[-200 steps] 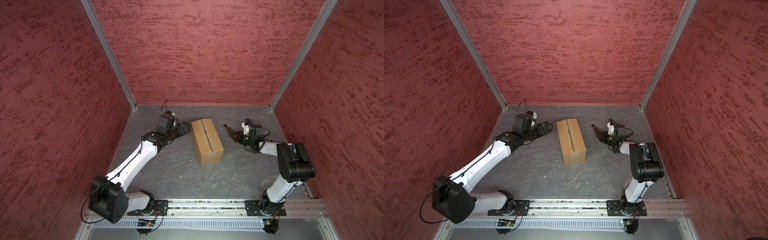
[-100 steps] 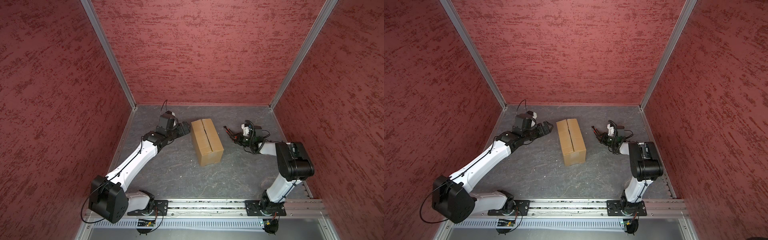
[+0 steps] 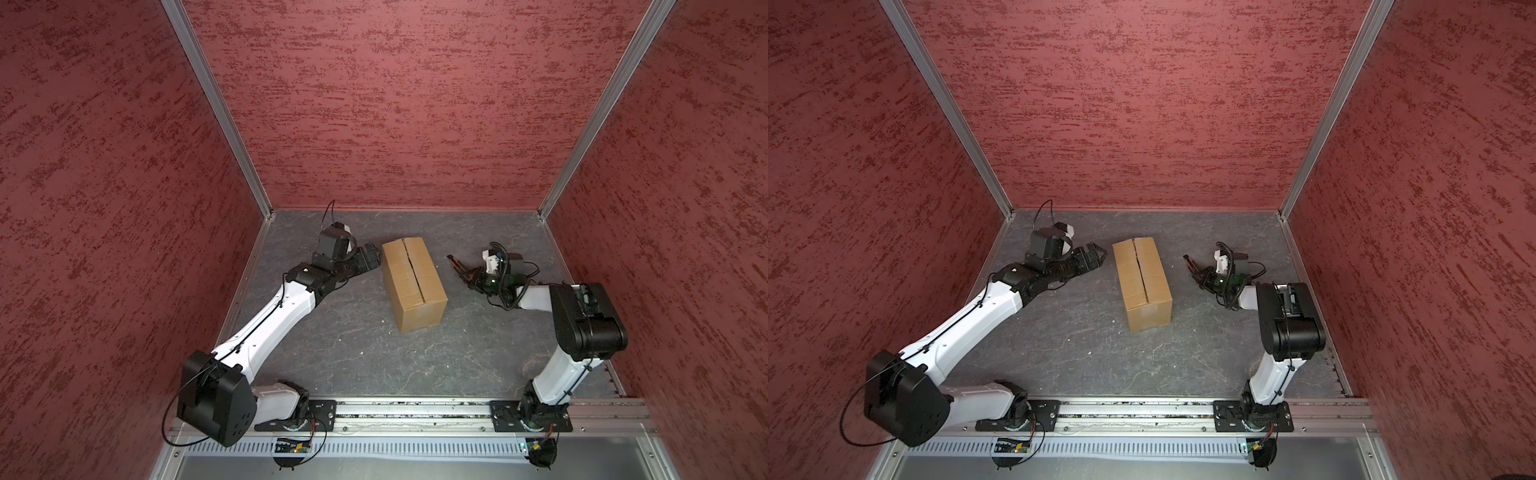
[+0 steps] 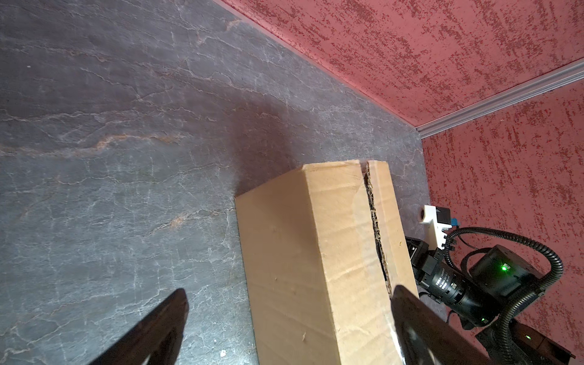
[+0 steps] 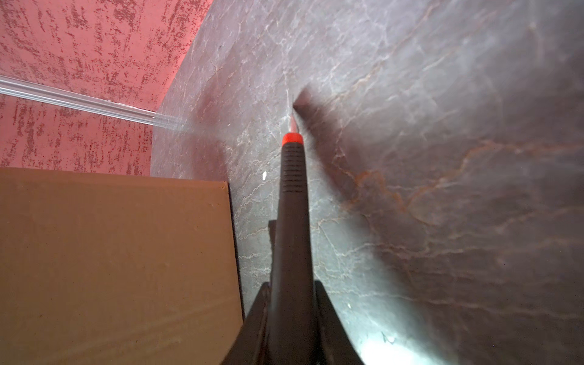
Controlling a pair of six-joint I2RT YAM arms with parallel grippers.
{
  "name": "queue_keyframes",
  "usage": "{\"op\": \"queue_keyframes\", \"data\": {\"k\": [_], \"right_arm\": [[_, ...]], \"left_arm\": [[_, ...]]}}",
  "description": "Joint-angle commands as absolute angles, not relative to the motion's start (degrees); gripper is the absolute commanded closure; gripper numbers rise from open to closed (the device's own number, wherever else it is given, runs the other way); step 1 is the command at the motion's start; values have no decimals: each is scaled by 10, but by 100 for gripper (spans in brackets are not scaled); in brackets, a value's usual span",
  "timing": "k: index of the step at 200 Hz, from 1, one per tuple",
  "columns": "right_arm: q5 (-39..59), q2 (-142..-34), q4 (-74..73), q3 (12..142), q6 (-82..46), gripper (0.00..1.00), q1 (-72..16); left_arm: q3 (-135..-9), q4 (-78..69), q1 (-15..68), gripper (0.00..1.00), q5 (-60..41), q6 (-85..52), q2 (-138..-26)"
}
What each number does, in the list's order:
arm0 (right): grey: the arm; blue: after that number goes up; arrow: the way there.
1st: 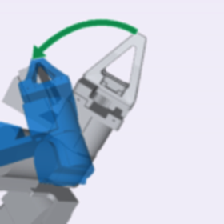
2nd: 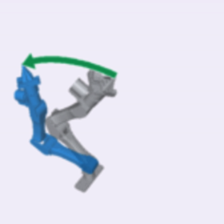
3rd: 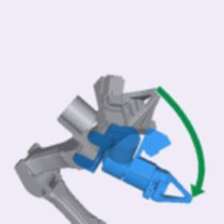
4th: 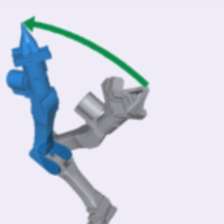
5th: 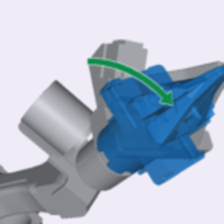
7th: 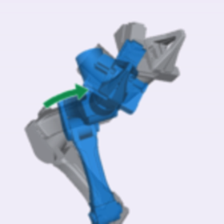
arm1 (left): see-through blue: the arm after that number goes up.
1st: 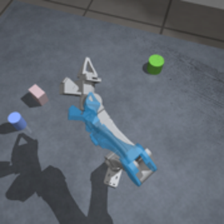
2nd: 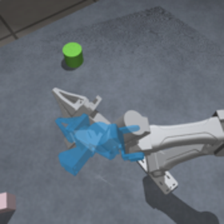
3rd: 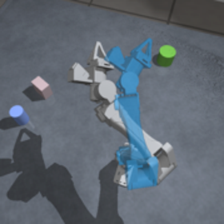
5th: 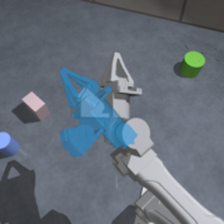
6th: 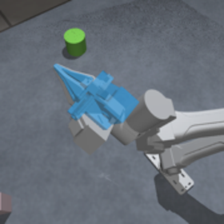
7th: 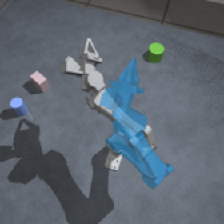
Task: Unpack the express box
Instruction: 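Lower the knife onto the table beside the box and open the right gripper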
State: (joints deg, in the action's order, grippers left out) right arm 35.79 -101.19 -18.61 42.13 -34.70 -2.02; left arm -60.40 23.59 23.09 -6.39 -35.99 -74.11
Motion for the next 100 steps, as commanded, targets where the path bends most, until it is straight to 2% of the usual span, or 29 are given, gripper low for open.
{"op": "queue_keyframes", "data": {"k": [1, 100], "right_arm": [[356, -1013, -207, 415, -349, 73, -16], [336, -986, -194, 392, -347, 66, -17]], "left_arm": [[-596, 226, 232, 0, -70, -358, -739], [-587, 220, 231, 0, -77, -356, -732]]}}
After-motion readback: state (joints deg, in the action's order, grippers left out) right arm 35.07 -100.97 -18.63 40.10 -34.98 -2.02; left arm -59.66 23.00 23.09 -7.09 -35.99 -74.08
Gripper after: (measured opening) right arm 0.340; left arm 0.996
